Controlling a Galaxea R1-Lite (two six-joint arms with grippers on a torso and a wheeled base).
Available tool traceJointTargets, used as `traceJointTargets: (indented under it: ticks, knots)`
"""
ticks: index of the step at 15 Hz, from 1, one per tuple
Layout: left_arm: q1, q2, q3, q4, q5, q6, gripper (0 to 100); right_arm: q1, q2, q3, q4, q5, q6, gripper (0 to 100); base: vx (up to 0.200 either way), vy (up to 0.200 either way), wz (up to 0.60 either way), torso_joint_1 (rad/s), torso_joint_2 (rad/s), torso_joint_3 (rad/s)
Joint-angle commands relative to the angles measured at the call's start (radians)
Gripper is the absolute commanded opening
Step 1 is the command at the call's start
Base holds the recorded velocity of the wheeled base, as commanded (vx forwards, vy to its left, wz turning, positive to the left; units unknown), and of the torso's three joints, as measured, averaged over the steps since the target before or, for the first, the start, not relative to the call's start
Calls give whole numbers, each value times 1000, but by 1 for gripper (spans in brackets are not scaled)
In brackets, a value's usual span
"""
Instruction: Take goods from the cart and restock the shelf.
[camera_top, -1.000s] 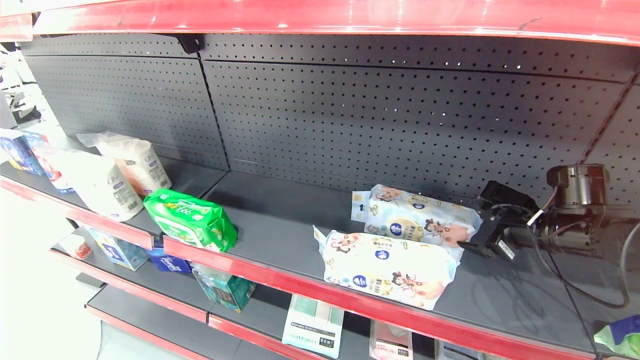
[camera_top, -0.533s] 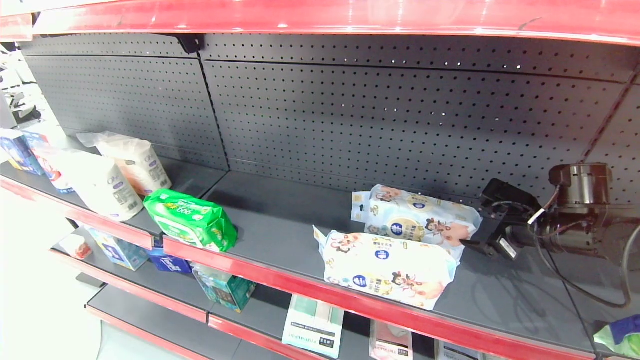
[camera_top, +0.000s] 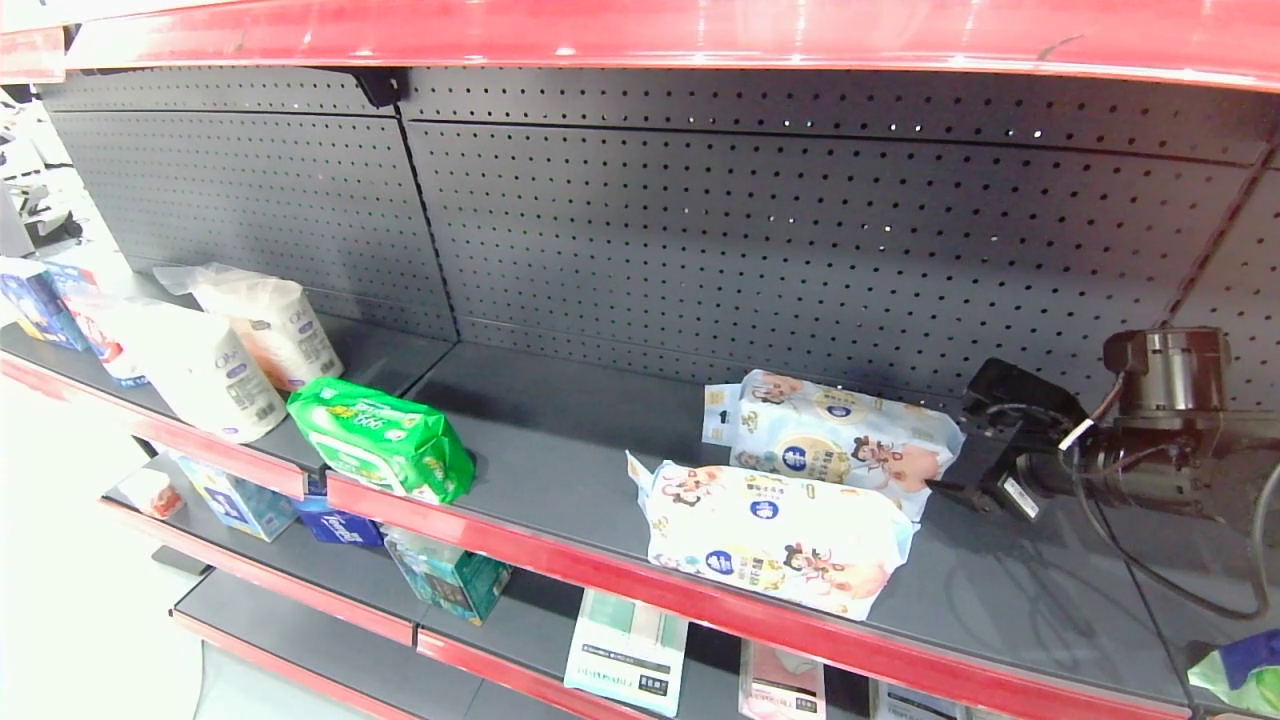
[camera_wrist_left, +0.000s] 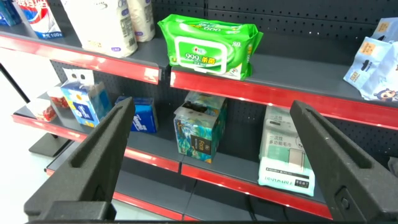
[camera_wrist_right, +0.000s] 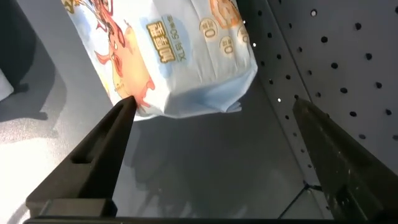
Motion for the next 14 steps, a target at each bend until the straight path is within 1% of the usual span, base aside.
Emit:
traceJointTargets:
  ticks: [1,3,4,7,8,10,11,12,14]
  knots:
    - [0,-1,0,0,0,-1,100,-2,-34,39,1,2,21,100,0,0,0,0,0,0]
    - [0,-1,0,0,0,-1,100,-13,-57,73,1,2,91,100,0,0,0,0,0,0]
    - [0,-1,0,0,0,-1,100,-32,-77,84,1,-4,156,100,0,0,0,0,0,0]
    - [0,1,2,0,0,-1,100,-97,-92,107,0,-20,202,100,0,0,0,0,0,0]
    - [0,-1,0,0,0,-1,100,-105,-86,100,0,-58,217,100,0,0,0,0,0,0]
    - [0,-1,0,0,0,-1,100,-94,-57,70,0,-208,280,100,0,0,0,0,0,0]
    - [0,-1,0,0,0,-1,100,-66,-37,42,0,-284,387,100,0,0,0,0,0,0]
    - [0,-1,0,0,0,-1,100,-43,-22,27,0,-320,473,100,0,0,0,0,0,0]
    - [0,-1,0,0,0,-1,100,-3,4,13,0,-400,568,100,0,0,0,0,0,0]
